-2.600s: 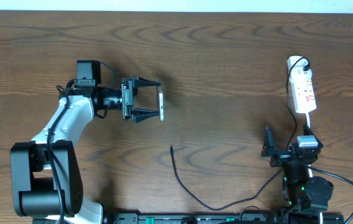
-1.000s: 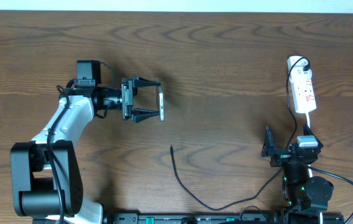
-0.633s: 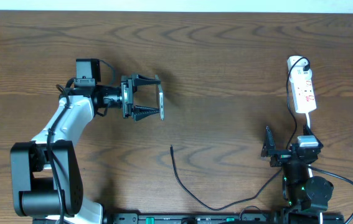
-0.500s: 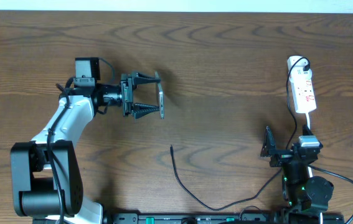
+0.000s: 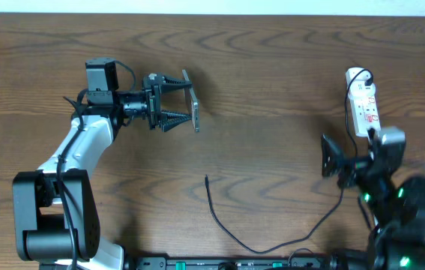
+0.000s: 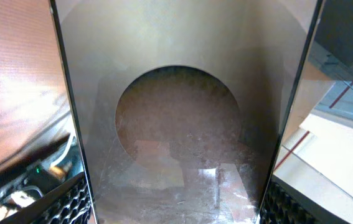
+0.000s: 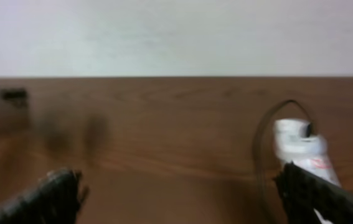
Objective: Plug charger to phone and switch on socket
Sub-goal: 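Bring the right gripper toward the phone held by the left gripper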
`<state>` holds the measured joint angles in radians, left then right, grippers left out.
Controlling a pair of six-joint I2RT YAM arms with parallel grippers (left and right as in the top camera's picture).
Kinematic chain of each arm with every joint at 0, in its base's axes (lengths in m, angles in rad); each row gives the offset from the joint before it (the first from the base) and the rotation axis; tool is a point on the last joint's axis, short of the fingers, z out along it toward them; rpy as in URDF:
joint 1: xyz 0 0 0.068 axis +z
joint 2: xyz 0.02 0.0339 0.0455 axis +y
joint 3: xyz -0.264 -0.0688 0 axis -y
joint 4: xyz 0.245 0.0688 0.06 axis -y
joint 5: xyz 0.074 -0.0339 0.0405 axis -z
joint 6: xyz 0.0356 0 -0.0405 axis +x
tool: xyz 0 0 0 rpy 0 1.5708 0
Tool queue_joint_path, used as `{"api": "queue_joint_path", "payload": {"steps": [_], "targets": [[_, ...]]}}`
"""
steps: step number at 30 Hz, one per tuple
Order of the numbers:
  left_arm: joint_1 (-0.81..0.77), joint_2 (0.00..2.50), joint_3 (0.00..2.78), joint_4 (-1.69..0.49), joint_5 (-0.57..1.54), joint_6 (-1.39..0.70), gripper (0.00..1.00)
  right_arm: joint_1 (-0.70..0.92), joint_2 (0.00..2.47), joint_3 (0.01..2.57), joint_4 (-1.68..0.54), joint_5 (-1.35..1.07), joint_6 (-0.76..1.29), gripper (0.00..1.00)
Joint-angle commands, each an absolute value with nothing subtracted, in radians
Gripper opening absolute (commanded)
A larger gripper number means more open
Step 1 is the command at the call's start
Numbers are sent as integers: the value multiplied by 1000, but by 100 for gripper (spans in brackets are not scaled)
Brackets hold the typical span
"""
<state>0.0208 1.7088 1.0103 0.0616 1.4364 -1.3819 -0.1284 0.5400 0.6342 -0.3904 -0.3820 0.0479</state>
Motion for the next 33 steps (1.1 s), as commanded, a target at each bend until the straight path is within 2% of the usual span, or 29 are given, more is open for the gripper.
{"api": "queue_joint_path", "payload": {"steps": [1, 9, 17, 23, 33], "targets": [[23, 1679, 1039, 94, 1406, -1422, 7, -125, 743, 820, -456, -524, 44, 99], [23, 1679, 1039, 200, 1229, -1486, 7, -70, 1154, 1146, -689, -675, -39, 99], [20, 1679, 1039, 340, 1127, -1564, 7, 110, 1372, 1301, -665, -691, -64, 99], [-15, 1679, 1039, 339, 1052, -1569, 7, 217, 1399, 1303, -579, -687, -174, 99], [-128, 1679, 1039, 361, 948, -1582, 7, 318, 1399, 1303, -511, -691, -181, 99]]}}
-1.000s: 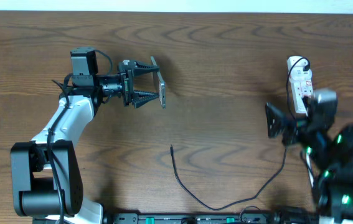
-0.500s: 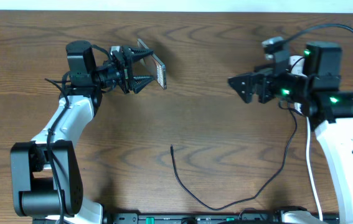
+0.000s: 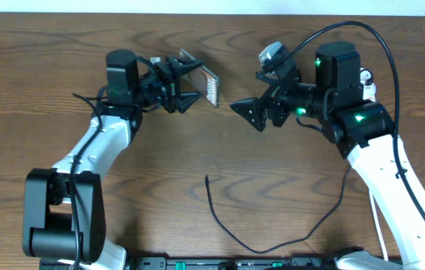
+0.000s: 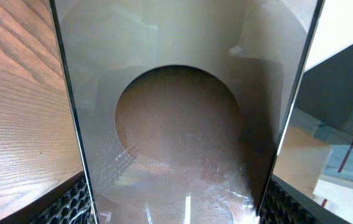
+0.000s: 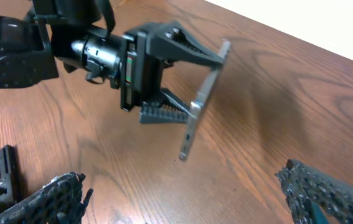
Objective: Plug charger to phone and switch on socket
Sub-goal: 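Bring the right gripper toward the phone held by the left gripper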
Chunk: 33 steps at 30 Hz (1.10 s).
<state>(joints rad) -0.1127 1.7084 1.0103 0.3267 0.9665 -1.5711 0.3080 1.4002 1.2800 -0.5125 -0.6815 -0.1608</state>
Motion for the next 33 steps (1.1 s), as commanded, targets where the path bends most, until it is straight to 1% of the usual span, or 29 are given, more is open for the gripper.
{"api": "queue_joint_path", "payload": {"steps": [1, 4, 8, 12, 23, 33], "targets": [[-131, 1679, 1039, 375, 949, -1594, 7, 318, 1399, 1303, -507, -690, -181, 99], [-140, 1679, 1039, 424, 955, -1638, 7, 318, 1399, 1303, -495, -687, -178, 99], [-157, 1679, 1039, 513, 960, -1707, 7, 318, 1399, 1302, -472, -685, -105, 99], [-188, 1679, 1039, 548, 960, -1765, 7, 318, 1399, 1302, -461, -683, -83, 99], [-247, 1679, 1039, 646, 999, -1826, 8, 318, 1409, 1289, -467, -607, -83, 99], [-287, 1679, 1039, 645, 997, -1835, 7, 318, 1475, 1288, -466, -608, -83, 94]]}}
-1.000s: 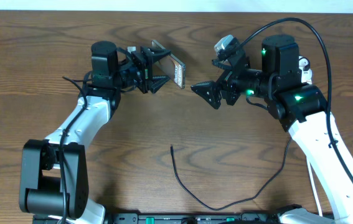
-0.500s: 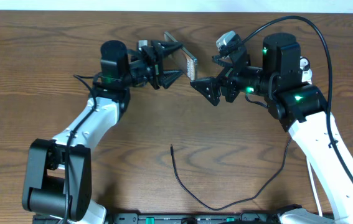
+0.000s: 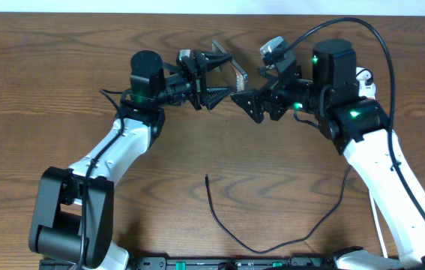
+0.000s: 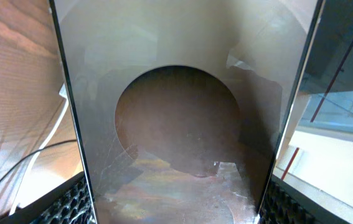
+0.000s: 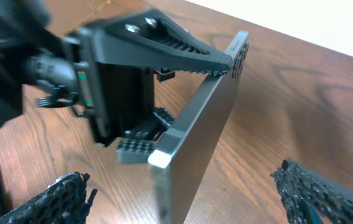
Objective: Plug charger to phone and switch on socket
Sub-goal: 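Bring the right gripper toward the phone held by the left gripper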
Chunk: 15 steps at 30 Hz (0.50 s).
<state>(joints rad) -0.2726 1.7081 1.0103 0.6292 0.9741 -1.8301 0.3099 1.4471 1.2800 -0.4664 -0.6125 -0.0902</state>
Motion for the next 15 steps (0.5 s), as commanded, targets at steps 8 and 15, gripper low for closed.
{"api": "queue_joint_path", "payload": {"steps": [8, 15], "targets": [[-299, 1679, 1039, 645, 973, -1834, 7, 347, 1490, 1288, -462, -531, -67, 89], [-324, 1679, 1039, 645, 929, -1834, 7, 393, 1490, 1288, -455, -390, 46, 84]]}}
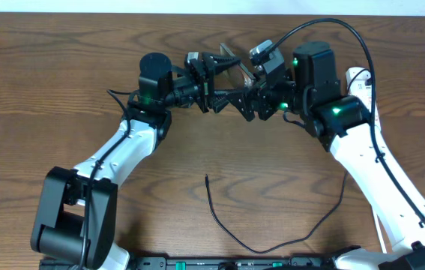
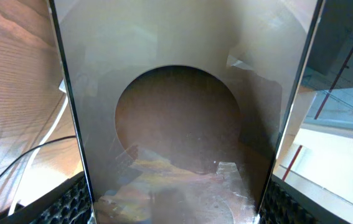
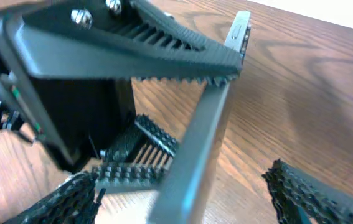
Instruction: Plug charger to phone and switch on socket
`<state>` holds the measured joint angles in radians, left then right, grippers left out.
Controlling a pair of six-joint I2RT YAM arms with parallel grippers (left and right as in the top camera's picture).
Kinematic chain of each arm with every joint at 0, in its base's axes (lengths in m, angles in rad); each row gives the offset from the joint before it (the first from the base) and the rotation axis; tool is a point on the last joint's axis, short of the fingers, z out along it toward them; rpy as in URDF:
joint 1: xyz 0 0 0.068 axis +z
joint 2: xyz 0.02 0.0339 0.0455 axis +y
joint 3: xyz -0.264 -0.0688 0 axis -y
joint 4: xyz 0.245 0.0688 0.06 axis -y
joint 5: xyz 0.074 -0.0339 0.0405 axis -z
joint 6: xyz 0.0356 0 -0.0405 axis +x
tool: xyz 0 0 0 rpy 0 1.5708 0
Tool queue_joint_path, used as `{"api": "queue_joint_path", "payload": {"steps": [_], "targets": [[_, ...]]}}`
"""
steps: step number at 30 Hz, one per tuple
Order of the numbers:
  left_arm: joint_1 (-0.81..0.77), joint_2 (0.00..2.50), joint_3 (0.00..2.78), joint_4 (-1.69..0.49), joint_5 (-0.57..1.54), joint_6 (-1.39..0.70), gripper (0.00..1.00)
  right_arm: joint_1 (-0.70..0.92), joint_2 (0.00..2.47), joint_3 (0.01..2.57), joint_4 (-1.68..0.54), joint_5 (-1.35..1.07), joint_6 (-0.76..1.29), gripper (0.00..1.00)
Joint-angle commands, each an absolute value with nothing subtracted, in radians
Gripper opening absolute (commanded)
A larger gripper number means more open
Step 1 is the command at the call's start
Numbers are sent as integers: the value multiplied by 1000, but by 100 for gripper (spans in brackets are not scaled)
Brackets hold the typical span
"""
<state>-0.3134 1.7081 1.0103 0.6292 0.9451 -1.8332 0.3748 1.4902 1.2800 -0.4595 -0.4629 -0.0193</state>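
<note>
The phone [image 1: 236,67] is held upright above the far middle of the table, with my left gripper [image 1: 223,79] shut on it. Its glossy face fills the left wrist view [image 2: 182,124]. The right wrist view shows it edge-on [image 3: 207,124]. My right gripper [image 3: 188,199] is open, its fingers on either side of the phone's near end, not touching it. In the overhead view that gripper [image 1: 248,88] meets the left one. The black charger cable [image 1: 219,217] lies loose on the table, its plug end [image 1: 207,178] free. The white socket strip [image 1: 356,77] lies at the far right.
The right arm [image 1: 362,157] stretches from the near right corner to the far middle, partly covering the socket strip. The left arm [image 1: 115,157] reaches in from the near left. A dark rail [image 1: 234,264] runs along the table's front edge.
The right gripper has come nearer to the phone, so its open fingers now stand on either side of the phone's end. The left gripper has carried the phone slightly to the right.
At first the left gripper held the phone left of the middle while the right arm was folded low beside the socket strip. Then the right arm was raised and facing the phone. The two grippers then stood closer each time, and now meet at the far middle.
</note>
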Motion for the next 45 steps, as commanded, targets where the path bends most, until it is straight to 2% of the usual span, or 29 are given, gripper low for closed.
{"api": "queue_joint_path", "payload": {"steps": [1, 7, 12, 26, 36, 38, 40, 45], "targets": [[-324, 1679, 1039, 645, 929, -1834, 7, 395, 1490, 1288, -454, -382, 58, 82], [-324, 1679, 1039, 645, 930, -1834, 7, 401, 1490, 1288, -453, -364, 90, 79], [-327, 1679, 1039, 645, 930, -1834, 7, 401, 1490, 1288, -453, -365, 93, 68], [-327, 1679, 1039, 645, 931, -1830, 7, 408, 1491, 1288, -453, -365, 93, 52], [-334, 1679, 1039, 645, 933, -1829, 7, 408, 1491, 1288, -453, -365, 93, 37], [-337, 1679, 1039, 645, 933, -1830, 7, 408, 1491, 1288, -454, -365, 93, 31], [-339, 1679, 1039, 645, 933, -1830, 7, 408, 1491, 1288, -457, -365, 93, 19], [-339, 1679, 1039, 645, 933, -1830, 7, 408, 1491, 1288, -457, -365, 93, 1]]}}
